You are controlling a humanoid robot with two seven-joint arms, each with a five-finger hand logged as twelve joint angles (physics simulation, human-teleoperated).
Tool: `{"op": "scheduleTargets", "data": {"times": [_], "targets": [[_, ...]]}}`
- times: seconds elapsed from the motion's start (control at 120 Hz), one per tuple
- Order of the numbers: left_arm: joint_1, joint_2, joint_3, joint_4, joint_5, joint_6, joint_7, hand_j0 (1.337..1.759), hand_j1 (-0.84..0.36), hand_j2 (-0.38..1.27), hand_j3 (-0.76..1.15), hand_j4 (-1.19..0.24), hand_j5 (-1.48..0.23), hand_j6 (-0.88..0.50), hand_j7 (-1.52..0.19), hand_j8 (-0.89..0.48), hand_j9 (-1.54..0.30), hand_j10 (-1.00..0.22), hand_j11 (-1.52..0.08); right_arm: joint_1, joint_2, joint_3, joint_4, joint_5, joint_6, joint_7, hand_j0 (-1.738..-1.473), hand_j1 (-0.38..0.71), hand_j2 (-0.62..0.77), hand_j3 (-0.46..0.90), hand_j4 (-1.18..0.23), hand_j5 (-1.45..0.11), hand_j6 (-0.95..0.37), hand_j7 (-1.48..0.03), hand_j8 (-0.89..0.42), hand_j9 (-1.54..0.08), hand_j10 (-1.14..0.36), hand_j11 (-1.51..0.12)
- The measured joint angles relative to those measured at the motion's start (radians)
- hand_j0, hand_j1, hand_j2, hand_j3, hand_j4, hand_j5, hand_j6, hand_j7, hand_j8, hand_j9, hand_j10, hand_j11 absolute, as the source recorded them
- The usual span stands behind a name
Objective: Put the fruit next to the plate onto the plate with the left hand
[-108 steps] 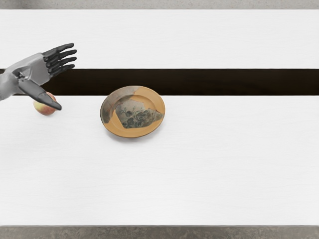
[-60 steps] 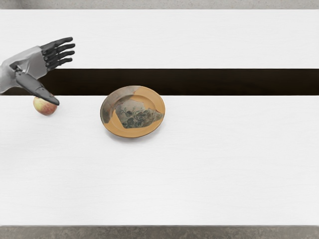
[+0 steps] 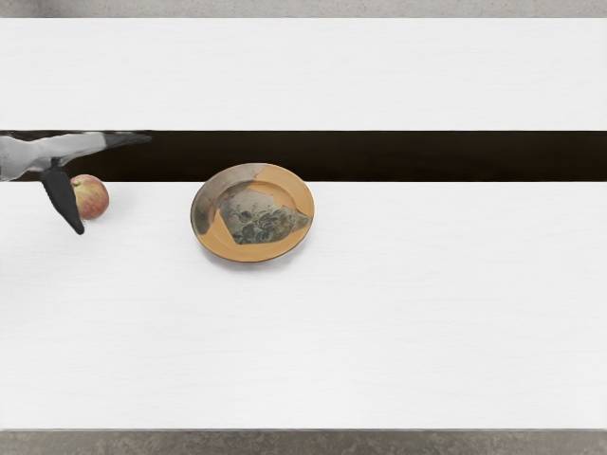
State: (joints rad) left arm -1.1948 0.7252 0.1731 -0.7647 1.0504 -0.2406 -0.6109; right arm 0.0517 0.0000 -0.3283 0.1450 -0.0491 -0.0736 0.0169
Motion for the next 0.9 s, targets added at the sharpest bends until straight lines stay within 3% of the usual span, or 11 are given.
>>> {"op": "scheduleTargets", "data": {"times": [0.125, 0.308, 0.483, 0.75, 0.9], "targets": [[-0.002, -0.067, 0.078, 0.065, 0.004, 0.071, 0.000, 1.658, 0.34, 0.01, 0.00, -0.02, -0.02, -0.02, -0.02, -0.02, -0.02, -0.02, -0.02, 0.007, 0.000, 0.000, 0.001, 0.000, 0.000, 0.000, -1.658, -0.35, 0.00, 0.00, 0.00, 0.00, 0.00, 0.00, 0.00, 0.00, 0.00, 0.00], [-0.023, -0.089, 0.162, 0.137, 0.005, 0.165, 0.000, 1.658, 0.33, 0.01, 0.00, -0.03, -0.03, -0.03, -0.03, -0.03, -0.03, -0.03, -0.03, 0.013, 0.000, 0.000, 0.000, -0.001, 0.000, 0.000, -1.658, -0.35, 0.00, 0.00, 0.00, 0.00, 0.00, 0.00, 0.00, 0.00, 0.00, 0.00], [-0.011, -0.166, 0.213, 0.213, 0.005, 0.221, 0.000, 1.658, 0.25, 0.02, 0.00, -0.09, -0.11, -0.09, -0.11, -0.09, -0.11, -0.09, -0.11, 0.015, 0.000, 0.000, 0.000, -0.001, 0.000, 0.000, -1.658, -0.35, 0.00, 0.00, 0.00, 0.00, 0.00, 0.00, 0.00, 0.00, 0.00, 0.00], [-0.005, -0.205, 0.275, 0.278, 0.004, 0.273, 0.000, 1.658, 0.15, 0.11, 0.00, -0.18, -0.23, -0.18, -0.23, -0.18, -0.23, -0.18, -0.23, 0.017, 0.000, 0.000, 0.001, -0.002, 0.000, 0.000, -1.658, -0.35, 0.00, 0.00, 0.00, 0.00, 0.00, 0.00, 0.00, 0.00, 0.00, 0.00], [0.002, -0.229, 0.304, 0.303, 0.004, 0.287, 0.000, 1.658, 0.17, 0.08, 0.00, -0.21, -0.28, -0.21, -0.27, -0.21, -0.27, -0.21, -0.27, 0.018, 0.000, 0.000, 0.000, -0.002, 0.000, 0.000, -1.658, -0.35, 0.00, 0.00, 0.00, 0.00, 0.00, 0.00, 0.00, 0.00, 0.00, 0.00]]}}
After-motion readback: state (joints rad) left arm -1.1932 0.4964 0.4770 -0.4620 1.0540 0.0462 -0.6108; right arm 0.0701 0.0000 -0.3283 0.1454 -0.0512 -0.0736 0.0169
